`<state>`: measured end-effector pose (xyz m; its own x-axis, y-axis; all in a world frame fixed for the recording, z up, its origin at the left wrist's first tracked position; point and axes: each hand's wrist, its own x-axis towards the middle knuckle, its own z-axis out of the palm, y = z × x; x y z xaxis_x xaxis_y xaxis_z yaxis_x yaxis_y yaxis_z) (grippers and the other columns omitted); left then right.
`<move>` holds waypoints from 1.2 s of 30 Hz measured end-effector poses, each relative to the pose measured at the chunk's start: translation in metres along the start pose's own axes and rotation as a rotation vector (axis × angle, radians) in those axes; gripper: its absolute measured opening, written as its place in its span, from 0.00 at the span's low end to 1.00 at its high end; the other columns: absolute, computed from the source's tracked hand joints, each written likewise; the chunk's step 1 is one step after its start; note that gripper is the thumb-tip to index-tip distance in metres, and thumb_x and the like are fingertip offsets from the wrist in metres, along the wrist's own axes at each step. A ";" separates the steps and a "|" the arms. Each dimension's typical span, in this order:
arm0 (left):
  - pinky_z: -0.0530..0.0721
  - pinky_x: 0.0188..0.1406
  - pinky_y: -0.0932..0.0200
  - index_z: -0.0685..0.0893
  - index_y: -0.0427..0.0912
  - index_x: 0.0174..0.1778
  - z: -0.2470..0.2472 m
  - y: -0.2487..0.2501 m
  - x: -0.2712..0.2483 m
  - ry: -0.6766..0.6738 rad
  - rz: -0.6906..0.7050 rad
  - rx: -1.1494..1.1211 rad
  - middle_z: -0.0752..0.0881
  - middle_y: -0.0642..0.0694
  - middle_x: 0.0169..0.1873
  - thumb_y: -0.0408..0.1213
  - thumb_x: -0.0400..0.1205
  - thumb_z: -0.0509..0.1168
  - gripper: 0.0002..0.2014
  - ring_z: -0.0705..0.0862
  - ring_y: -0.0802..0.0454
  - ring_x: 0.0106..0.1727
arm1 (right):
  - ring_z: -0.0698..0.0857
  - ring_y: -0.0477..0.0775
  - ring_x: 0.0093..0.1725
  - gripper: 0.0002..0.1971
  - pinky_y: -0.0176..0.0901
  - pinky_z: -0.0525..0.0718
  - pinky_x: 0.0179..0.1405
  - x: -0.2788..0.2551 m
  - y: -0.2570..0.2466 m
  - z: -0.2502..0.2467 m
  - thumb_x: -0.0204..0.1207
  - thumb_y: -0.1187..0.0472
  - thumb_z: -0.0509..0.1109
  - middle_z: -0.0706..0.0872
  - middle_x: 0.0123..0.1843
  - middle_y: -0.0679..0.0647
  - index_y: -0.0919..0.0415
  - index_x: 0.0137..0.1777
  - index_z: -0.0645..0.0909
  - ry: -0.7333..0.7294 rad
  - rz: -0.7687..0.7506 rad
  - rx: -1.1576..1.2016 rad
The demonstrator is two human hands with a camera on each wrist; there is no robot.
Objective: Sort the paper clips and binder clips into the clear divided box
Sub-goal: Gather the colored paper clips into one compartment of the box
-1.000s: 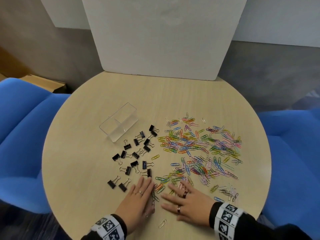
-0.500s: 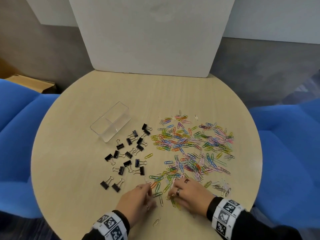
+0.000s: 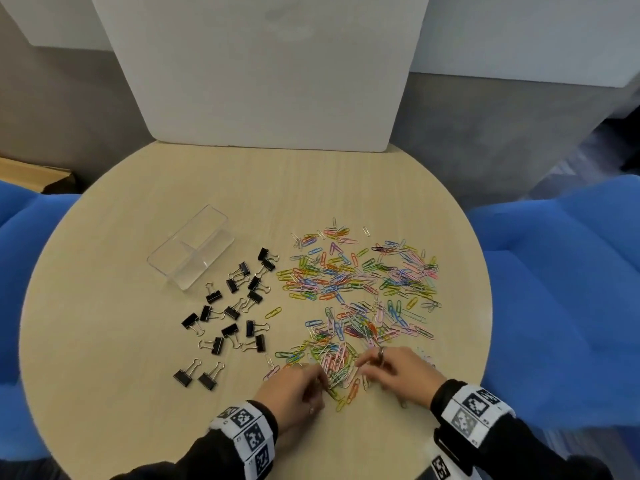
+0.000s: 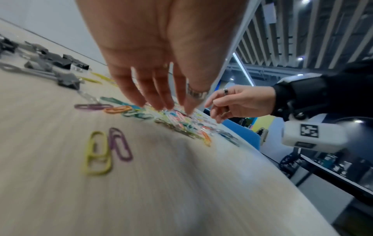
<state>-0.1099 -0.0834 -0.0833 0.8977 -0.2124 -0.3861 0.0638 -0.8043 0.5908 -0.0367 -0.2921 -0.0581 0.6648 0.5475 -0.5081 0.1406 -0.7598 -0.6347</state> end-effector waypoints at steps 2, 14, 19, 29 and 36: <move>0.76 0.56 0.62 0.76 0.55 0.60 0.001 -0.006 -0.011 0.161 0.036 0.099 0.77 0.58 0.52 0.43 0.76 0.65 0.16 0.76 0.57 0.57 | 0.82 0.37 0.48 0.09 0.23 0.76 0.44 -0.010 0.013 -0.008 0.80 0.51 0.61 0.83 0.51 0.41 0.42 0.58 0.77 0.204 0.034 0.033; 0.38 0.76 0.43 0.52 0.39 0.81 0.064 -0.042 -0.030 0.050 -0.174 0.345 0.47 0.41 0.82 0.74 0.73 0.43 0.50 0.45 0.41 0.82 | 0.23 0.63 0.76 0.65 0.55 0.28 0.75 -0.031 0.066 0.047 0.53 0.15 0.47 0.25 0.78 0.62 0.60 0.75 0.22 0.196 0.336 -0.449; 0.43 0.74 0.39 0.52 0.39 0.81 0.063 -0.020 0.002 0.060 -0.153 0.387 0.49 0.39 0.82 0.71 0.76 0.41 0.45 0.48 0.38 0.81 | 0.53 0.67 0.78 0.59 0.65 0.42 0.71 -0.002 0.053 0.056 0.59 0.16 0.39 0.54 0.81 0.62 0.62 0.81 0.52 0.054 0.367 -0.426; 0.36 0.80 0.44 0.36 0.46 0.81 0.015 0.017 0.046 0.088 -0.057 0.288 0.29 0.47 0.78 0.63 0.79 0.52 0.44 0.27 0.45 0.79 | 0.63 0.61 0.74 0.43 0.62 0.67 0.72 0.020 0.032 0.018 0.70 0.26 0.46 0.67 0.77 0.55 0.54 0.78 0.62 0.336 0.192 -0.538; 0.78 0.51 0.56 0.77 0.49 0.51 -0.016 0.028 0.015 -0.216 -0.024 0.330 0.84 0.49 0.53 0.65 0.70 0.65 0.25 0.82 0.47 0.55 | 0.78 0.38 0.24 0.12 0.30 0.77 0.28 -0.013 0.021 0.006 0.76 0.42 0.65 0.80 0.28 0.45 0.47 0.36 0.75 0.033 0.199 -0.012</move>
<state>-0.0880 -0.1005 -0.0614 0.7832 -0.2748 -0.5578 -0.0914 -0.9382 0.3339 -0.0464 -0.3131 -0.0684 0.7044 0.3740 -0.6033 0.0125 -0.8564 -0.5162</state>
